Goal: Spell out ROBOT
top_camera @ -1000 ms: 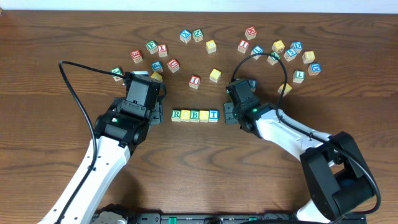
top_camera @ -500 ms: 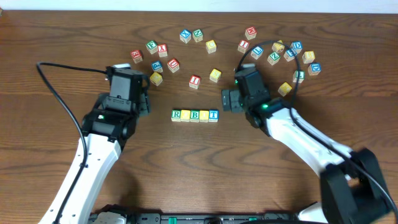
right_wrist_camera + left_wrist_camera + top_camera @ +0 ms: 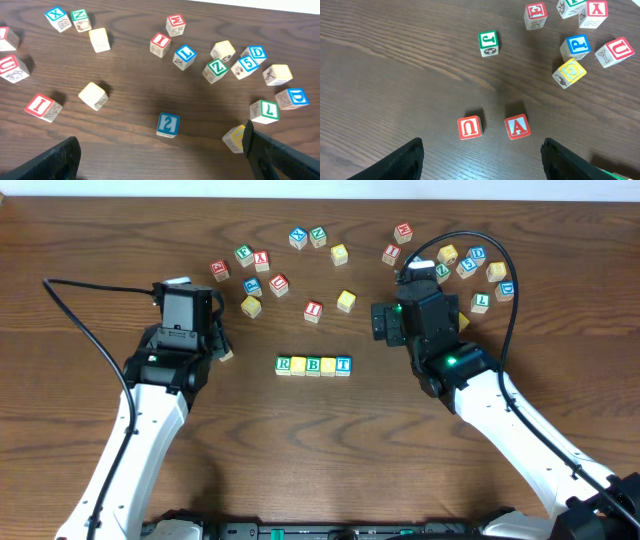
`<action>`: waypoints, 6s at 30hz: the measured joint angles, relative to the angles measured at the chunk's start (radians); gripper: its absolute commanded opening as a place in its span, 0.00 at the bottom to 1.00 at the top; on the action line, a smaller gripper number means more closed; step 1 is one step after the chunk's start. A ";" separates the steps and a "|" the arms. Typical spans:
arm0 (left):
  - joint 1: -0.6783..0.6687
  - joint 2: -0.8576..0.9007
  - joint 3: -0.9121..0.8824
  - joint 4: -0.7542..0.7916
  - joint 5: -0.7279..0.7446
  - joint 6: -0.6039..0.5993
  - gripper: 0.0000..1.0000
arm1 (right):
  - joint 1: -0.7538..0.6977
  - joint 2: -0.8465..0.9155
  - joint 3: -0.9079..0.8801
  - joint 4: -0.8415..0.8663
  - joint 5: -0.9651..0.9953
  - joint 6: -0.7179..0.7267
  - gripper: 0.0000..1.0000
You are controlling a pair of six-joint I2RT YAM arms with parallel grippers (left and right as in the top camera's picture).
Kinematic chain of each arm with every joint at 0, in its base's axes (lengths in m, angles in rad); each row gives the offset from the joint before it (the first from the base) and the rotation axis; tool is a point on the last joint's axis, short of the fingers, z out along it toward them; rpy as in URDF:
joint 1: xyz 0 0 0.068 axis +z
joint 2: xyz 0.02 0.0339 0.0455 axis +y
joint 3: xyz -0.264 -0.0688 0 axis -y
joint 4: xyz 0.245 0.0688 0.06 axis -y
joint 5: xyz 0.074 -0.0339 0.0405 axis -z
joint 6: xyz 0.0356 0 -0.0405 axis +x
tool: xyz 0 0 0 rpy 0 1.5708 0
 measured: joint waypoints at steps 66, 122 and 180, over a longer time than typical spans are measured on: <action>-0.042 -0.066 -0.106 0.238 0.000 -0.065 0.74 | 0.000 0.000 0.000 -0.031 0.019 -0.007 0.99; 0.051 -0.918 -0.988 0.684 0.528 0.140 0.74 | 0.000 0.000 0.000 -0.032 0.019 -0.007 0.99; 0.093 -1.293 -0.986 0.553 0.603 0.192 0.74 | 0.000 0.000 0.000 -0.033 0.019 -0.007 0.99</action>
